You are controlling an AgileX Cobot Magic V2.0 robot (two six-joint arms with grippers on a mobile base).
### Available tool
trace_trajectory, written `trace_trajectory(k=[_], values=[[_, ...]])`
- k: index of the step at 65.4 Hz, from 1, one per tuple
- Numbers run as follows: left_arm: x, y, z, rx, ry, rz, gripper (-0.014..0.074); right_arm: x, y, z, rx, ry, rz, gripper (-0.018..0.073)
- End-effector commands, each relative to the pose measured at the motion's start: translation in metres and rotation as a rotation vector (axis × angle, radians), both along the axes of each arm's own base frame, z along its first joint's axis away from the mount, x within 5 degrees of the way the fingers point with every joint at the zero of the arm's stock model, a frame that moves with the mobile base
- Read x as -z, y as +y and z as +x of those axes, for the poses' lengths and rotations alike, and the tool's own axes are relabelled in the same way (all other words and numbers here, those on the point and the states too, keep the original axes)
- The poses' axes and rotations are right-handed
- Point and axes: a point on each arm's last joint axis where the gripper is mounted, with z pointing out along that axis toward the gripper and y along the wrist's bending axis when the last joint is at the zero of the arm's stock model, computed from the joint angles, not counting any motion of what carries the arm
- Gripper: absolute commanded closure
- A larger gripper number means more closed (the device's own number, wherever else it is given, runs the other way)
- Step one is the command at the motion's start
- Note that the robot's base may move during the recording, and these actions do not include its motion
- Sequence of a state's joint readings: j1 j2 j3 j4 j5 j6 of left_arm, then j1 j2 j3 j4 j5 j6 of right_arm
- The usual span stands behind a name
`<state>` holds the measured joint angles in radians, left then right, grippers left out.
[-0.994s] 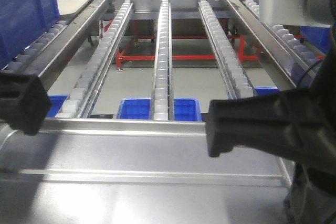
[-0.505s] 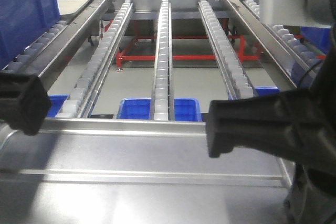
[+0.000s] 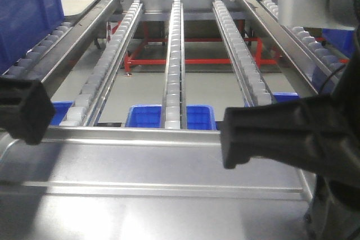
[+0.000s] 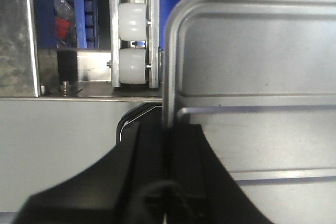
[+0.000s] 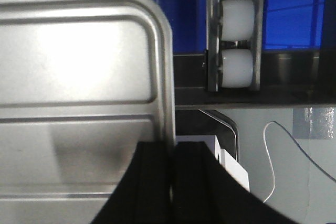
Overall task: Grab silver tray and stack on right shelf
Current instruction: 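Hold the tray in both grippers while the base drives to another shelf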
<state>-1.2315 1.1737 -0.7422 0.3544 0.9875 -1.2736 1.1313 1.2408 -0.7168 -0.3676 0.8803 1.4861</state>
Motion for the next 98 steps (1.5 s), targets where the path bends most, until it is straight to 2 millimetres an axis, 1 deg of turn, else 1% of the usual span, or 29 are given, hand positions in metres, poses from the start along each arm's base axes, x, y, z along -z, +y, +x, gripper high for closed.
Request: trace_trajectory(k=[1,98], values=[[-0.0109,-0.0021,-0.0012,0.020,-0.027,-0.051,0.0697,-0.0155,0.0026,0.0044,-0.028,-0.076,0.059,0.0487],[-0.0109,-0.0021,-0.0012,0.020,-0.027,-0.051,0.0697,-0.0154,0.0021,0.0043,-0.026,-0.074,0.054,0.0487]])
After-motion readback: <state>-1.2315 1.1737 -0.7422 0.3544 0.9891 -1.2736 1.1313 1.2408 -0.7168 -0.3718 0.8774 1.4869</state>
